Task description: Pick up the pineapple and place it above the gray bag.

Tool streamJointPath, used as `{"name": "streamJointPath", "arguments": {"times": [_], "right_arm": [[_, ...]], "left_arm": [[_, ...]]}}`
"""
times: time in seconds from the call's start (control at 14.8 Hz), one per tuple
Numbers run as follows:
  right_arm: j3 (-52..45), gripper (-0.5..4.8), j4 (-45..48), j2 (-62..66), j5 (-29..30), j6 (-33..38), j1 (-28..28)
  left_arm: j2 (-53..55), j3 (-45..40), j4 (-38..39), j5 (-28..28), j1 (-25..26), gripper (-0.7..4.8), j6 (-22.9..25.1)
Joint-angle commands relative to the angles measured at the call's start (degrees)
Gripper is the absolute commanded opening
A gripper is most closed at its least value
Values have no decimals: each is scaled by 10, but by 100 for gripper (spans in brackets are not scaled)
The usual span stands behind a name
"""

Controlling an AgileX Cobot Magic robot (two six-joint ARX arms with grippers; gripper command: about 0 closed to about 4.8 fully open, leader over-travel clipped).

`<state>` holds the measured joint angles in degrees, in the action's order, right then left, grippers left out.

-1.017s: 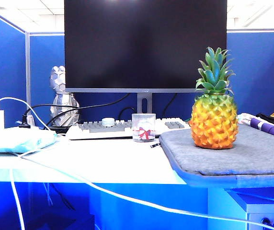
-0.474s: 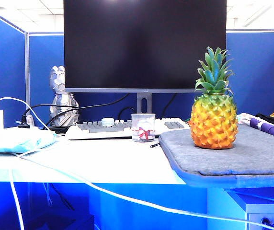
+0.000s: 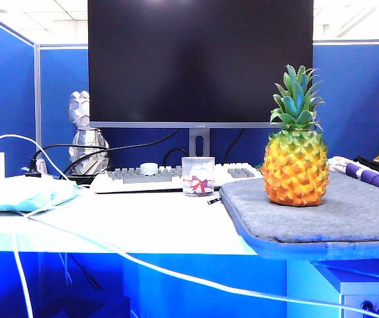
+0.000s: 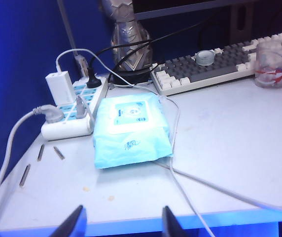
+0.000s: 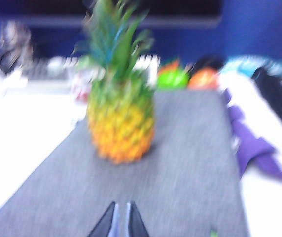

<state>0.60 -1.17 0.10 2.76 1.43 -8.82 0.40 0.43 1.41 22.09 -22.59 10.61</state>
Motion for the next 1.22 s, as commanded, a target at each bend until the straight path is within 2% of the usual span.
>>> {"name": "streamJointPath", "arguments": {"times": [0.07,0.2,0.27,0.61,1.22], "right_arm": [[-5,40,1,0,1,-2,0],[-5,-6,2,0,2,1,0],[-5,-6,3,0,2,3,0],[-5,-6,26,0,2,23,0],[-5,-5,26,0,2,26,0]], "left_arm": [[0,2,-10,-3,0,203,3],[0,2,-13,-3,0,43,3],[0,2,-14,-3,0,-4,3],[0,2,-23,-3,0,4,-14],[0,2,-23,-3,0,4,-14]]}}
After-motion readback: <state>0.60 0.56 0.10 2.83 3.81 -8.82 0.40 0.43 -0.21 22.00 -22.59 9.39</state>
